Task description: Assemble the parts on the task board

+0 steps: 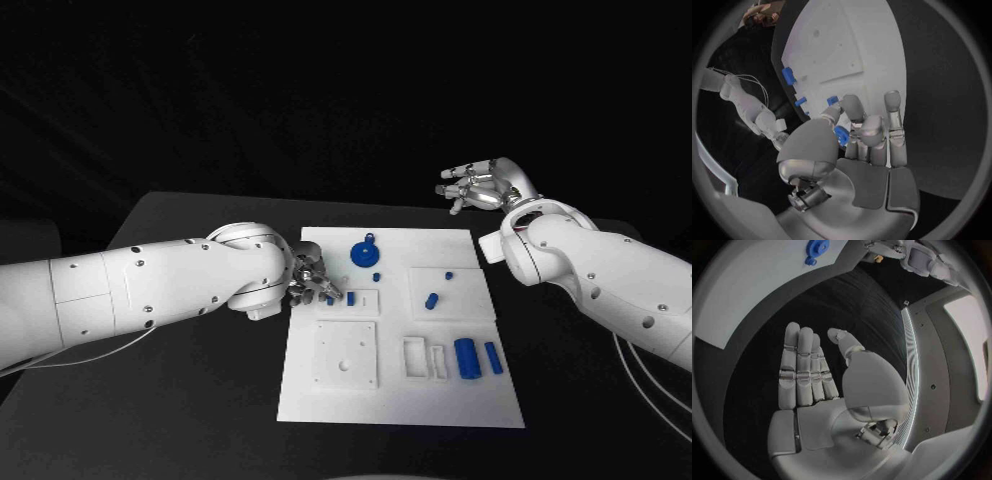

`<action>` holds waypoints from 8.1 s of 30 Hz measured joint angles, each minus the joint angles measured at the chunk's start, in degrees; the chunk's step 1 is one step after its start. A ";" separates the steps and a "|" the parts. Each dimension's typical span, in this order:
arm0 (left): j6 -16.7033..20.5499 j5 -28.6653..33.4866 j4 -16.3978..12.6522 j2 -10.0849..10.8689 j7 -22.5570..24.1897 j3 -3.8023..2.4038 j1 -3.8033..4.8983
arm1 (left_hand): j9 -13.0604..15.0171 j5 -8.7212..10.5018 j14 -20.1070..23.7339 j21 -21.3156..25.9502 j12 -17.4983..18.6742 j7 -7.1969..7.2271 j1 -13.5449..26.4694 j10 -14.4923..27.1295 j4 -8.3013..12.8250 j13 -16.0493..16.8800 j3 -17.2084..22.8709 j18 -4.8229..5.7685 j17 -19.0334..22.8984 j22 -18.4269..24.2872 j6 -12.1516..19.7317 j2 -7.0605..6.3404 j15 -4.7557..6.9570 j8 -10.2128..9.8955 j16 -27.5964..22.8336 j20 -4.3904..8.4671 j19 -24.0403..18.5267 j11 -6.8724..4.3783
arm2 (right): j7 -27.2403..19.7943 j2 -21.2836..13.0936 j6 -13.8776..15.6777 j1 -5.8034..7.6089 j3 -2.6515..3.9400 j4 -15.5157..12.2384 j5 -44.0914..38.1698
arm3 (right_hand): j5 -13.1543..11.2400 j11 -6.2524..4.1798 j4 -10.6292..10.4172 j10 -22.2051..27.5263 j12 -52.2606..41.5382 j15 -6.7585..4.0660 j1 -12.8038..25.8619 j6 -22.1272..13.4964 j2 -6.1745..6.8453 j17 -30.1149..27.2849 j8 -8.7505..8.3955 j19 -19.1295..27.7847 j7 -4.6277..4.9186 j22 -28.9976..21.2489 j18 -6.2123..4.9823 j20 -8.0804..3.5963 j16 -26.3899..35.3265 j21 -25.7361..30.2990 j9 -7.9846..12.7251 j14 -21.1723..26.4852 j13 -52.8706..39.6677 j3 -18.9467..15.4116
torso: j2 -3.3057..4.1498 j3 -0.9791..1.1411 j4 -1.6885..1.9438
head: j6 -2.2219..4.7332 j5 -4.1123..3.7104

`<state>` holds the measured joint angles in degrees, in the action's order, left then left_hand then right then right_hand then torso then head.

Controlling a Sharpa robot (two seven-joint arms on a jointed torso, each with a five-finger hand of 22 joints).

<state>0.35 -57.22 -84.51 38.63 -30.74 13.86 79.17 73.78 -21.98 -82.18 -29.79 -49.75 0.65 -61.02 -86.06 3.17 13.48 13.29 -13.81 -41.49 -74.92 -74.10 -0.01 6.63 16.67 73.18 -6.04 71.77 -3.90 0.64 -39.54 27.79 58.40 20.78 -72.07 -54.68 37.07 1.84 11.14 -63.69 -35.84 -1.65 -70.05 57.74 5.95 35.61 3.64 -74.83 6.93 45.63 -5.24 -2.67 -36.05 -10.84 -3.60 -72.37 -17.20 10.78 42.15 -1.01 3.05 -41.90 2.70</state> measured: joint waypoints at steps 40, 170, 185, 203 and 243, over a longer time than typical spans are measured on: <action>5.40 10.36 -0.63 3.09 3.62 -0.49 -0.38 | -43.72 14.05 4.64 11.33 11.94 -2.02 -3.43 2.14 -14.01 -2.06 -2.62 12.51 12.08 2.66 9.90 -9.57 -0.32 -6.33 -9.73 13.01 0.51 0.32 | -0.02 -0.14 -0.01 -0.58 0.00 0.30 0.13 | 0.00 0.00 0.00 0.00 0.00 0.00 0.23 -0.21 0.23 0.00 0.00 0.00 0.21 0.00 0.00 0.00 0.00 0.00 0.00 0.00 0.00 0.00 | -0.01 -0.02 0.07 | 0.23 -0.36; 8.96 -29.10 16.93 -12.98 36.71 -0.72 -3.28 | -70.00 14.06 4.00 14.13 46.17 -6.01 -20.13 13.50 1.84 -10.15 3.09 9.35 19.92 -0.02 6.54 -1.80 -3.90 -13.09 -11.10 9.60 -0.17 6.12 | -0.59 0.66 0.06 -0.73 0.00 0.45 0.10 | 0.44 -0.20 0.48 0.21 0.22 0.21 0.47 -0.20 -0.02 -0.34 0.00 0.21 0.19 0.08 0.00 -0.20 0.23 0.00 0.00 0.21 0.49 0.48 | 0.16 -0.08 -0.08 | 1.36 -2.02; 11.09 -26.89 15.65 -10.91 37.08 -0.82 -3.77 | -70.04 13.61 3.14 12.97 46.38 -5.92 -20.33 13.47 2.25 -10.16 2.88 8.88 19.72 -0.05 6.42 -1.26 -4.17 -13.24 -10.60 9.52 0.74 6.13 | -0.62 0.68 0.06 -0.73 0.00 0.43 0.10 | 0.43 -0.20 0.48 0.21 0.22 0.21 0.47 -0.20 -0.02 -0.33 0.00 0.21 0.19 0.08 0.01 -0.20 0.23 0.00 0.00 0.21 0.48 0.48 | 0.16 -0.09 -0.06 | 1.59 -1.98; 13.28 -22.09 11.32 -6.15 36.94 -4.14 -3.67 | -70.03 13.37 3.15 12.72 46.38 -5.96 -20.08 13.80 2.30 -10.16 3.27 8.90 19.73 -0.04 6.46 -1.51 -4.17 -13.40 -10.60 9.52 0.74 6.46 | -0.62 0.45 0.06 -0.73 0.00 0.52 0.11 | 0.44 -0.20 0.48 0.21 0.22 0.21 0.45 -0.20 0.00 -0.33 0.00 0.21 0.19 0.07 0.01 -0.20 0.23 0.00 0.00 0.21 0.47 0.48 | 0.10 -0.13 0.05 | 2.19 -1.38; 13.06 -19.88 6.81 1.24 36.29 -2.66 -3.64 | -70.04 13.38 3.15 12.28 46.37 -5.95 -19.71 13.81 2.11 -10.16 3.46 8.92 19.84 -0.02 6.48 -1.88 -4.17 -13.41 -10.87 9.52 0.73 6.45 | -0.59 0.06 0.05 -0.73 0.00 0.70 0.13 | 0.43 -0.20 0.63 0.21 0.22 0.21 0.45 -0.20 0.00 -0.32 0.00 0.21 0.19 0.18 0.01 -0.20 0.23 0.00 0.00 0.21 0.53 0.63 | 0.16 -0.06 -0.08 | 1.39 -0.99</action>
<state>13.41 -77.10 -77.70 39.86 5.55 11.20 75.53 3.74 -8.60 -79.03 -17.51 -3.38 -5.30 -80.74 -72.26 5.28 3.32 16.75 -4.88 -21.65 -74.94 -67.62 -1.90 2.46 3.26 62.31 3.48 72.50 2.55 0.05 -39.47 27.83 57.67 20.78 -71.38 -54.55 37.50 1.64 11.78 -63.48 -35.62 -1.45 -69.60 57.54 5.95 35.29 3.64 -74.62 7.12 45.81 -5.23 -2.87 -35.82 -10.84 -3.60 -72.16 -16.67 11.42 42.31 -1.07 2.97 -40.51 1.70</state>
